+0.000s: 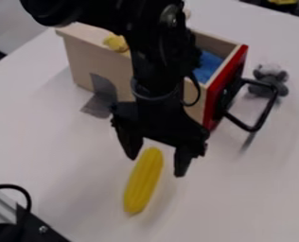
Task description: Moved the corn to the left side of the table
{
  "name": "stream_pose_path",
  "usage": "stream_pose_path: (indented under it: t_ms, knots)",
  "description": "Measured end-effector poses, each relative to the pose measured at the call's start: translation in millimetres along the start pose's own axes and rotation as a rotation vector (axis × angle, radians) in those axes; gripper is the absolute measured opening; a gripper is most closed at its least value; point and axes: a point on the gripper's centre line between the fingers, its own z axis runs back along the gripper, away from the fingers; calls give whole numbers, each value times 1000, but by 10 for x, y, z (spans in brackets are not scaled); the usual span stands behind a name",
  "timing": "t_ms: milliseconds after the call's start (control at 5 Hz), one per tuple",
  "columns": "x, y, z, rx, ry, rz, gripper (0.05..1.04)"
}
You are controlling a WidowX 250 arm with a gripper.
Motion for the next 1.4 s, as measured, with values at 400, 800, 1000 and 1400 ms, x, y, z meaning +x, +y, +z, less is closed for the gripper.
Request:
stream_pose_path:
  t_ms: [400, 800, 1000, 1400]
  knots:
    - [33, 291, -311, 19, 62, 23, 1001]
    - [-91, 413, -561, 8, 197, 3, 957]
    - [-58, 408, -575, -18, 203, 2, 720]
    - [29, 364, -481, -52, 144, -23, 621]
